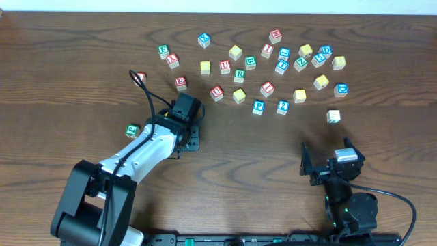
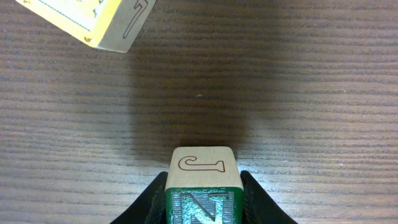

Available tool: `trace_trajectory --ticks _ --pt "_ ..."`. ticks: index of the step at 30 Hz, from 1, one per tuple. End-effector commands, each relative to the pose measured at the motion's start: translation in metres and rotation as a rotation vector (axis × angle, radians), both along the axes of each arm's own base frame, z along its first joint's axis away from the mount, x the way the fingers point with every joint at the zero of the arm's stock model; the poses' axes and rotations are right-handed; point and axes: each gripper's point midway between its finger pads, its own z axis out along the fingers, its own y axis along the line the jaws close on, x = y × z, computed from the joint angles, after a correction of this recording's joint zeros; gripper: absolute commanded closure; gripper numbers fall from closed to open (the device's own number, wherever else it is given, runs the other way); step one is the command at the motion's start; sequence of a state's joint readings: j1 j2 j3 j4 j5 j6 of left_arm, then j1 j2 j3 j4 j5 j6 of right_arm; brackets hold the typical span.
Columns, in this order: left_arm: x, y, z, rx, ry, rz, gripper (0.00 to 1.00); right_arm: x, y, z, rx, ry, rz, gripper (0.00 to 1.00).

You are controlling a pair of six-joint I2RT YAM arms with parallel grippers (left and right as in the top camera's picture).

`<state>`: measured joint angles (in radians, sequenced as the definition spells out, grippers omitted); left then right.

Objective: Spell out NEURIPS
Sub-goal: 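Carry the N block toward the open area and set it down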

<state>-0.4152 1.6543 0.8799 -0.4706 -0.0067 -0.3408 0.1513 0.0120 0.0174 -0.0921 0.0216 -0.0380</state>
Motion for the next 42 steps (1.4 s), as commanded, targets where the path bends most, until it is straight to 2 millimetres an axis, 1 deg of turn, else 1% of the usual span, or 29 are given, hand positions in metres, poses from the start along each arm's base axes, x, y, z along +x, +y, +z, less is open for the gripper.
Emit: trace_trajectory --ticks 1,11,21,28,29,32,33,35,36,42 --pt "-0.002 0.004 -0.004 0.023 0.005 0.006 0.87 0.000 -0.003 -0.001 -0.012 -0.002 -0.011 0.01" --pt "-0.002 0.004 -0.004 0.023 0.005 0.005 0.87 0.000 -0.003 -0.001 -0.012 -0.002 -0.011 0.01" --pt "-0.004 0.005 -0.014 0.035 0.031 0.002 0.89 0.000 -0.003 -0.001 -0.012 -0.002 -0.011 0.01" --pt "-0.004 0.005 -0.015 0.035 0.032 0.002 0.89 0.000 -0.003 -0.001 -0.012 -0.002 -0.011 0.01" --pt "-0.004 0.005 -0.015 0.035 0.032 0.002 0.87 0.000 -0.003 -0.001 -0.012 -0.002 -0.011 0.01" --pt "-0.004 0.005 -0.015 0.035 0.032 0.002 0.72 0.000 -0.003 -0.001 -0.012 -0.002 -0.011 0.01" --pt "-0.004 0.005 -0.015 0.035 0.031 0.002 0.69 0.000 -0.003 -0.001 -0.012 -0.002 -0.011 0.01" --pt "-0.004 0.005 -0.015 0.035 0.031 0.002 0.66 0.000 -0.003 -0.001 -0.012 -0.002 -0.011 0.01" --pt "-0.004 0.005 -0.015 0.035 0.031 0.002 0.62 0.000 -0.003 -0.001 -0.012 -0.002 -0.011 0.01" --pt "-0.003 0.004 -0.014 0.033 0.028 0.002 0.56 0.000 -0.003 -0.001 -0.012 -0.002 -0.011 0.01"
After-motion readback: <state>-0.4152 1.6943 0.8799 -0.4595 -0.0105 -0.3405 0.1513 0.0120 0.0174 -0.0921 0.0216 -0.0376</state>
